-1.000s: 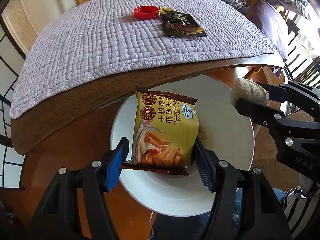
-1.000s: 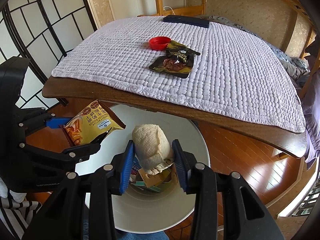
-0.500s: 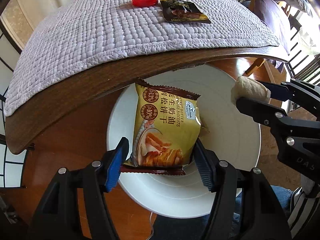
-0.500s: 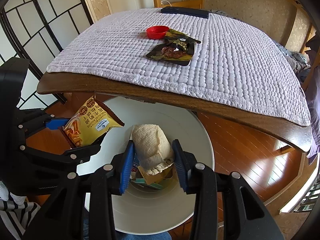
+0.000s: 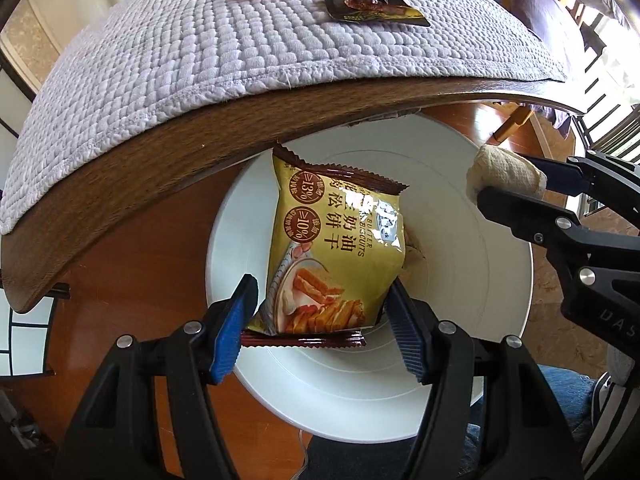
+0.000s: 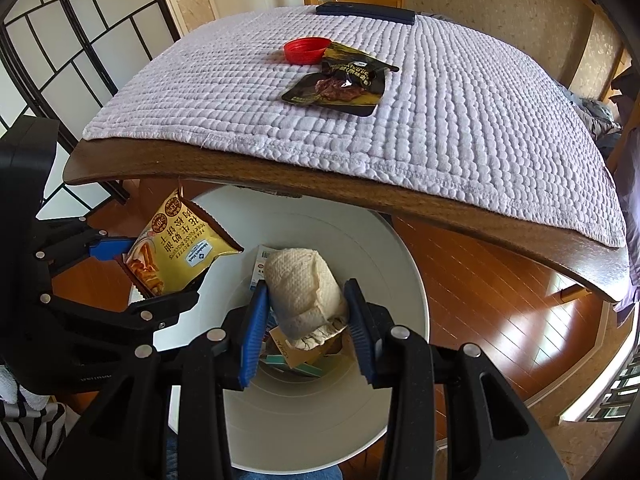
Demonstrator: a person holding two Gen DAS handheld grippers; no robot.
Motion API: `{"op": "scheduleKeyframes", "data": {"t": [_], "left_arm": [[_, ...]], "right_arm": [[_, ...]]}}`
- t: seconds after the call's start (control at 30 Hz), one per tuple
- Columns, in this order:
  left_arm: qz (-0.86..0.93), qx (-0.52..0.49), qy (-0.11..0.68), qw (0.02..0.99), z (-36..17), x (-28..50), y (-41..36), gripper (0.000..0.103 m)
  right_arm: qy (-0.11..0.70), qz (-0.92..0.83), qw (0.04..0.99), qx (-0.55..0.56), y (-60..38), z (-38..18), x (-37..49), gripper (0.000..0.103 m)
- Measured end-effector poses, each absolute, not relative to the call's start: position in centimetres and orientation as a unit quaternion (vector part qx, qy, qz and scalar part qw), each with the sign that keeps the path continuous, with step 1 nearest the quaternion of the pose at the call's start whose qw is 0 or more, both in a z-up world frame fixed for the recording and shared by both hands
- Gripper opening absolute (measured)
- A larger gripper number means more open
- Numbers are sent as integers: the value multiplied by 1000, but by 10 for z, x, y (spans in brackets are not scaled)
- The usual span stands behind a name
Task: Collect trash
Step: 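Carry the biscuit packet with the left tool while the right tool carries the beige roll over the bin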
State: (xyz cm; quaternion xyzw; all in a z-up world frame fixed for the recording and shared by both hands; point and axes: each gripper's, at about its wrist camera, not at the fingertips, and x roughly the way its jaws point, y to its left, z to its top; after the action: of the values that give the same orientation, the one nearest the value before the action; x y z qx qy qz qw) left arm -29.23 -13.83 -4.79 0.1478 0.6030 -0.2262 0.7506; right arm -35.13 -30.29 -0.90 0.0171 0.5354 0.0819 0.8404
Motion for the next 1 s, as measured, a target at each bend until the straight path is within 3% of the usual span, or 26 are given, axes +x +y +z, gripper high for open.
{"op": "scheduleKeyframes", "data": {"t": [1.0], "left_arm": [[-222,153,607,748,-74,-301,-155,65]], "right_arm": [[554,79,828,18,-300,-25,-347,38]]}}
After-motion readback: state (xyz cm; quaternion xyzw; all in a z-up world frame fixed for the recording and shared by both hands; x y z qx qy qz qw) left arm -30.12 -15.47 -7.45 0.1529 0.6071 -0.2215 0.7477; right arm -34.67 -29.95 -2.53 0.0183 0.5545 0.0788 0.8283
